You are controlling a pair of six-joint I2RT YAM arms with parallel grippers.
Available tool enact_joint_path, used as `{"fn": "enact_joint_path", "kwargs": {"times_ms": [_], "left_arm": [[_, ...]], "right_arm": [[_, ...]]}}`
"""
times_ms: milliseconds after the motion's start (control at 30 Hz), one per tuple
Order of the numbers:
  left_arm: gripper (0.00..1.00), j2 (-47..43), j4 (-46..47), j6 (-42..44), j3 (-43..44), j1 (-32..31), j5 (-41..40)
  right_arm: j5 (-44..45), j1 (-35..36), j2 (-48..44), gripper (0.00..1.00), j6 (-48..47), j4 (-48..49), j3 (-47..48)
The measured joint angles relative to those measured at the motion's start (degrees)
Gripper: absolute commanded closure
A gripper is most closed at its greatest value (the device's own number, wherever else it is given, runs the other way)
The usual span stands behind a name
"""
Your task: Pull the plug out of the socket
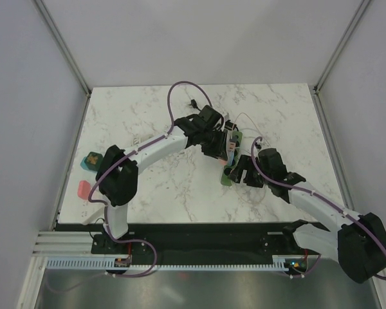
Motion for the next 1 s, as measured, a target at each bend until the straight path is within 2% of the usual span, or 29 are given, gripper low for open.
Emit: {"fn": "enact_joint_path", "kwargs": {"times_ms": [200, 367, 633, 733, 1000], "left_arm": [[0.98, -3.0, -3.5, 1.2, -1.4, 0.4, -4.4], [0.98, -8.6, -5.1, 2.3, -8.6, 2.2, -4.7], [0.98, -13.4, -5.9, 2.6, -11.8, 4.7, -9.5], [0.98, -11.9, -5.7, 2.1, -11.8, 8.6, -10.1], [0.97, -4.8, 2.4, 0.4, -12.5, 23.0, -2.4]], "right_arm": [[1.9, 0.0, -4.5, 0.18, -1.1, -4.1, 0.4], [5.4, 0.0, -9.8, 0.17, -1.9, -9.6, 2.3], [13.6, 0.0, -16.0, 0.15, -1.8, -18.5, 9.2], [15.1, 0.0, -17.3, 0.15, -1.9, -20.5, 11.2], [17.1, 0.0, -21.1, 0.14, -2.1, -24.5, 11.3]]}}
